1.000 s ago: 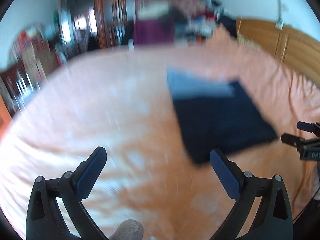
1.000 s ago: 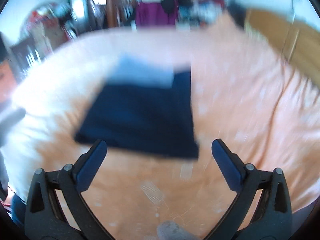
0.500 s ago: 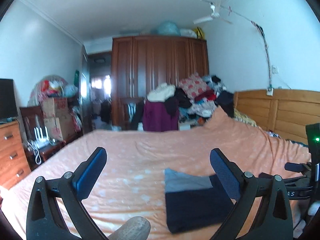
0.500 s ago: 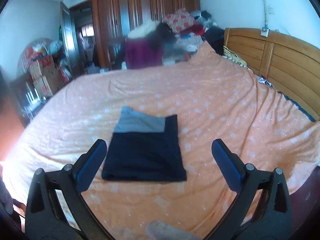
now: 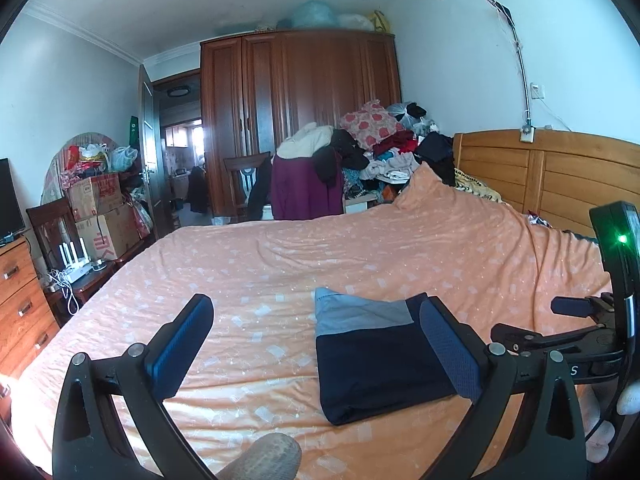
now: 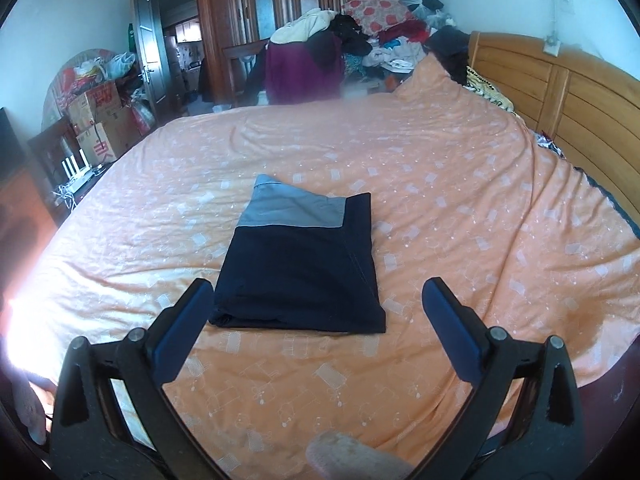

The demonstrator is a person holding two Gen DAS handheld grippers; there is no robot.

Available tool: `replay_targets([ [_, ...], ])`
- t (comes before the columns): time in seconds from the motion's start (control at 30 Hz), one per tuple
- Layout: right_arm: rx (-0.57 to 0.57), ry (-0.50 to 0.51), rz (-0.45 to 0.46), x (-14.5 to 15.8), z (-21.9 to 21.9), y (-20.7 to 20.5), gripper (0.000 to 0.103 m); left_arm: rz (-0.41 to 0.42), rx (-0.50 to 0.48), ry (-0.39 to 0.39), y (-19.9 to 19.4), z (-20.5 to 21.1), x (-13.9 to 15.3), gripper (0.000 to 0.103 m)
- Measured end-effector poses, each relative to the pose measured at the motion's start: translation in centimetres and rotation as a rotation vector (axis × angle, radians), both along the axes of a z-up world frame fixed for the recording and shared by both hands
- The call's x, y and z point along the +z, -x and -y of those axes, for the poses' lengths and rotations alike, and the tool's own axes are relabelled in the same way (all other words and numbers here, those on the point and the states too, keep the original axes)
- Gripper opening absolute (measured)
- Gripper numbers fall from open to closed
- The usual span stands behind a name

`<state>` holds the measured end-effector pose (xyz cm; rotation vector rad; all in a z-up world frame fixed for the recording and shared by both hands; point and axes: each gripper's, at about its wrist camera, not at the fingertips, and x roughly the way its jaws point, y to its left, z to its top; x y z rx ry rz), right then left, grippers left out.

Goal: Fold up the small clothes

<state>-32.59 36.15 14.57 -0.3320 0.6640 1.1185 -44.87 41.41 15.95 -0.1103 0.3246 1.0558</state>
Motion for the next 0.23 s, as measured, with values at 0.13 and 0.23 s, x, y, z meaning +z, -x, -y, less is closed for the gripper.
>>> replay_targets([
  [0.13,0.011,-0.013,-0.016,-0.03,-0.15,-0.06,0.103,-0.005,0.001,0.005,0.03,0.10,-0.10,0.103],
  [0.23,0.016,-0.003,0.003,-0.09,-0.37,0.24,0.103,0.000,0.003,0.001,0.13,0.05,-0.04,0.103],
])
